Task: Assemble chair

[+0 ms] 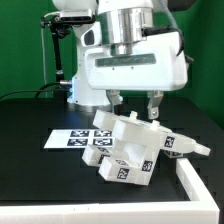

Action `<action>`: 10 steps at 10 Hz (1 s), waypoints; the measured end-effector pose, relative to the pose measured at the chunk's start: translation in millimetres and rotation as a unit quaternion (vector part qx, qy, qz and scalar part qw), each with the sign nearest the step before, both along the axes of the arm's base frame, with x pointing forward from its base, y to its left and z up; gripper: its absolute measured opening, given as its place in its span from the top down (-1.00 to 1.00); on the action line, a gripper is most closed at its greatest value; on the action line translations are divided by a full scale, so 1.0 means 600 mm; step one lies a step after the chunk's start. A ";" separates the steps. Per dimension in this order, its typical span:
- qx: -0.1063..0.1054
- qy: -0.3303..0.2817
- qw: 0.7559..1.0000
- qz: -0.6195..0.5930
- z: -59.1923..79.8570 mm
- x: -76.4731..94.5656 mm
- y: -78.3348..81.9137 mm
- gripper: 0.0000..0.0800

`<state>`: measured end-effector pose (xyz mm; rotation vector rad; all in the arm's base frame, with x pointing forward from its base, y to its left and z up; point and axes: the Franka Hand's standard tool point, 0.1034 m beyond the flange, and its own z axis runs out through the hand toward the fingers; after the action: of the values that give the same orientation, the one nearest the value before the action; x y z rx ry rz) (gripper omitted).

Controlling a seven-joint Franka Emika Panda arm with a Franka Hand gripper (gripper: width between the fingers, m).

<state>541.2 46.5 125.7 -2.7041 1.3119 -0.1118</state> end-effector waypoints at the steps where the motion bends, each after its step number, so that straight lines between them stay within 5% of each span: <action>1: 0.003 0.003 1.000 -0.003 0.003 -0.015 -0.004 -0.62; 10: -0.004 0.011 1.000 0.010 -0.017 -0.024 -0.021 -0.62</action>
Offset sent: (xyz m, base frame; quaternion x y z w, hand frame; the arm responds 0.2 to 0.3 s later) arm 0.0000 0.0000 0.0000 0.0000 0.0000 0.0000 1.0000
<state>526.6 33.6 115.6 -2.7326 1.2921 -0.0868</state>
